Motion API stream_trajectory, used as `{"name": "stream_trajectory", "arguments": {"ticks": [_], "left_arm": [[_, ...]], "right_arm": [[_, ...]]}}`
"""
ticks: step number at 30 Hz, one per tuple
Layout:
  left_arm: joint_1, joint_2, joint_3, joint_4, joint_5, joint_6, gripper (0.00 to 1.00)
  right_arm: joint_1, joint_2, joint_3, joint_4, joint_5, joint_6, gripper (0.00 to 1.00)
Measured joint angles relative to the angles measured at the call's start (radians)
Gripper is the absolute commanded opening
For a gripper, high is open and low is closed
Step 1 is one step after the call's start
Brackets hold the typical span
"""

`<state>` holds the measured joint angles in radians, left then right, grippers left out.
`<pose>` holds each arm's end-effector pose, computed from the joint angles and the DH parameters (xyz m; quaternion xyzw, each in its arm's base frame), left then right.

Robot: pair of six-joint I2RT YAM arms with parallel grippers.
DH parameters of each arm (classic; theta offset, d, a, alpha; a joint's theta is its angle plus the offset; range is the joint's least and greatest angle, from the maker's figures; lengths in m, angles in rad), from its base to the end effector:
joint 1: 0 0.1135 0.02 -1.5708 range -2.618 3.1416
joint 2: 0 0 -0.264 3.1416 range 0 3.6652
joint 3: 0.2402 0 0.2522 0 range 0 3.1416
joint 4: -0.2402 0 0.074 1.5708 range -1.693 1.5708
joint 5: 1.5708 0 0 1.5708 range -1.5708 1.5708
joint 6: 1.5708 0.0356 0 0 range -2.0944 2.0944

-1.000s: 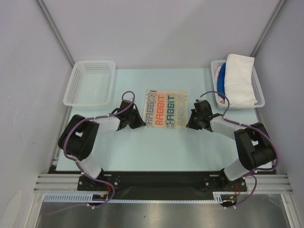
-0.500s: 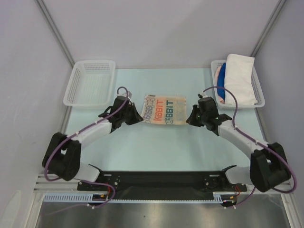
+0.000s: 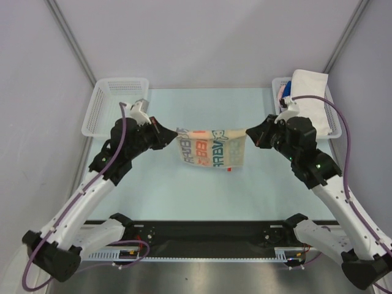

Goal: Fold and stack the towels
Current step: Fold the towel

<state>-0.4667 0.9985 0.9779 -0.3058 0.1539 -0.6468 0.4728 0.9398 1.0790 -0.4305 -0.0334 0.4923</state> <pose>0.1999 -0.1068 0.3554 -0.0282 0.8109 -0.3601 0.4603 0.1806 0.0937 0.3886 -0.0021 0.8022 0.2889 0.5225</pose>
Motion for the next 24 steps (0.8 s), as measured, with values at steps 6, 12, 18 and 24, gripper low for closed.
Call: {"name": "stream_trajectory", "arguments": {"ticks": [6, 12, 18, 24], "left_arm": [[-0.060, -0.183, -0.006, -0.059, 0.015, -0.011, 0.00], [-0.167, -0.403, -0.133, -0.093, 0.005, -0.053, 0.00], [-0.206, -0.550, -0.235, -0.178, -0.016, -0.102, 0.00], [-0.205, -0.451, -0.240, -0.163, -0.047, -0.139, 0.00]], "right_arm": [[0.111, -0.145, -0.010, -0.079, 0.033, 0.029, 0.00], [0.298, -0.348, -0.150, -0.128, 0.103, 0.111, 0.00], [0.446, -0.411, -0.225, -0.196, 0.198, 0.183, 0.00], [0.426, -0.266, -0.207, -0.193, 0.258, 0.189, 0.02]]}}
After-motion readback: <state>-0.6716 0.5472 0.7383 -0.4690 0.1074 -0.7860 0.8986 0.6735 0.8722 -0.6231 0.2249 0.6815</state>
